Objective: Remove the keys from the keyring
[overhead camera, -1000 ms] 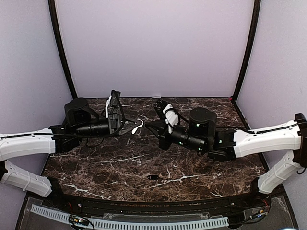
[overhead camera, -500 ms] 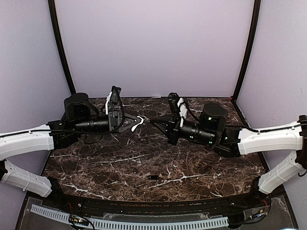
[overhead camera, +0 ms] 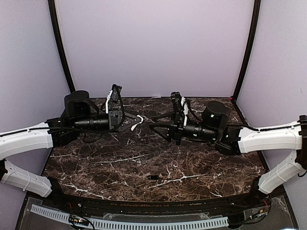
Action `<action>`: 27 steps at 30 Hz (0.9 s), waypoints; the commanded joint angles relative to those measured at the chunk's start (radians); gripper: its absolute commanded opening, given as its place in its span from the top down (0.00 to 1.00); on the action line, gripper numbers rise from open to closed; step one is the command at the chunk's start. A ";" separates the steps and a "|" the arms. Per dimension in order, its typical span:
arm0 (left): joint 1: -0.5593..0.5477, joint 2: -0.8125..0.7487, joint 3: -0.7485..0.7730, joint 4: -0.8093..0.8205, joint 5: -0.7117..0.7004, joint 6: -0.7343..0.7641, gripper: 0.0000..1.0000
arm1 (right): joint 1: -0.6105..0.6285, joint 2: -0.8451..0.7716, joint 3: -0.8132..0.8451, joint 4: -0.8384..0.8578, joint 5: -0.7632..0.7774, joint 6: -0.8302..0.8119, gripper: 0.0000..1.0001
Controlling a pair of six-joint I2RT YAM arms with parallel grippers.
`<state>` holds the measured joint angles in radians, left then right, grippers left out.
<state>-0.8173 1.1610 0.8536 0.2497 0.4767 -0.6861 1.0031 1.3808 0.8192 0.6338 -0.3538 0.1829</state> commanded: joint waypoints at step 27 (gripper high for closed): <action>-0.106 0.380 0.640 -0.749 -0.324 0.431 1.00 | 0.013 0.018 0.138 -0.420 0.411 0.060 0.43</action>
<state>-0.9150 1.5524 1.4403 -0.4469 0.1780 -0.2932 1.0065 1.3819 0.8917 0.2371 -0.0299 0.2600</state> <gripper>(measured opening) 0.024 0.589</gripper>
